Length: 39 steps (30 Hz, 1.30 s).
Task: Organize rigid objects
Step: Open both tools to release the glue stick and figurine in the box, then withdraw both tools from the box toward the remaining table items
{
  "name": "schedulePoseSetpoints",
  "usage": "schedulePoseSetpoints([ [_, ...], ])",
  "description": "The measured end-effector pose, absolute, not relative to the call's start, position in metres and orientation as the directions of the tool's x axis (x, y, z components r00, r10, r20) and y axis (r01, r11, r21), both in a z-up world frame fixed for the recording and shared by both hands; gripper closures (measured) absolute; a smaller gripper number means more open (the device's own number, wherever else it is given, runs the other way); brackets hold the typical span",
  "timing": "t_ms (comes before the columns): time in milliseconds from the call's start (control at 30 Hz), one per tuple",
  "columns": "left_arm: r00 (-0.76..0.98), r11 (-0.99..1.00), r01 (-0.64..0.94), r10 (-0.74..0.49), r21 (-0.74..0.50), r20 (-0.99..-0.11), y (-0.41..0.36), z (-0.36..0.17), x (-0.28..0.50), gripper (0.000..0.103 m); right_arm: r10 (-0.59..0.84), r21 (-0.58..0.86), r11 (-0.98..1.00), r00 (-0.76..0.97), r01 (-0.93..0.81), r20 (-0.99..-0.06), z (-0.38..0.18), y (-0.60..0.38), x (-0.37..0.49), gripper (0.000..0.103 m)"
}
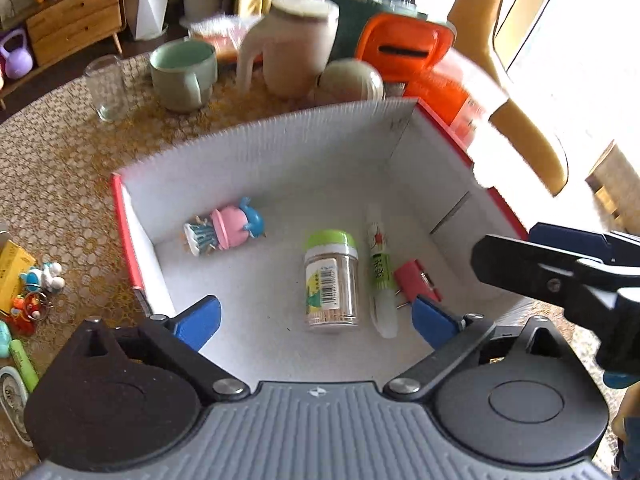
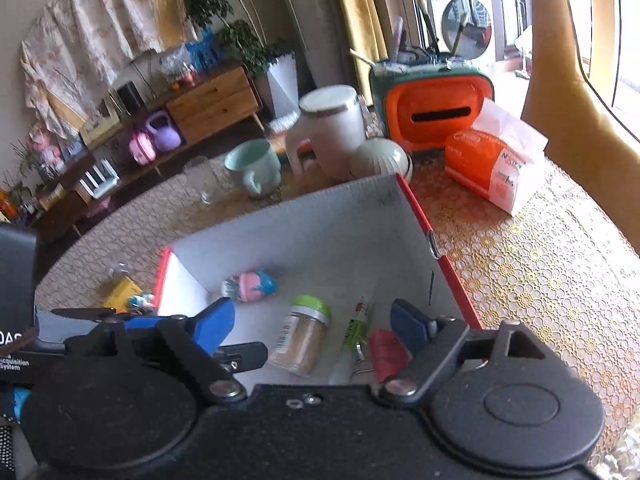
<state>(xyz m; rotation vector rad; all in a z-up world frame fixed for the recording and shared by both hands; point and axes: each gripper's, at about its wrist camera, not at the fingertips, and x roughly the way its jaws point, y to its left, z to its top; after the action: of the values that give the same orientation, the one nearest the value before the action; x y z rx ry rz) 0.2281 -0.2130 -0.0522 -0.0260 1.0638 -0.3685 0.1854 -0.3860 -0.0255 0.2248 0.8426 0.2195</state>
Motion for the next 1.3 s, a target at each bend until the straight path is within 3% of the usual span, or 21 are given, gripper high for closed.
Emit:
schedulePoseSetpoints([
  [533, 0.598, 0.947, 0.222, -0.319, -0.23, -0.735, -0.104, 0.008, 0.157, 0.001, 0.343, 0.263, 0.937, 0.728, -0.228, -0.593, 0.008, -0.332, 0.121, 0.0],
  [833, 0.658, 0.965, 0.187, -0.263, -0.186, -0.705, -0.043, 0.02, 0.124, 0.001, 0.383, 0.24, 0.924, 0.741, -0.299, -0.552, 0.007, -0.284, 0.098, 0.0],
  [1300, 0.711, 0.983, 0.077, -0.172, -0.168, -0.682, 0.062, 0.007, 0.099, 0.001, 0.476, 0.21, 0.873, 0.678, -0.44, -0.56, -0.015, -0.21, 0.097, 0.0],
])
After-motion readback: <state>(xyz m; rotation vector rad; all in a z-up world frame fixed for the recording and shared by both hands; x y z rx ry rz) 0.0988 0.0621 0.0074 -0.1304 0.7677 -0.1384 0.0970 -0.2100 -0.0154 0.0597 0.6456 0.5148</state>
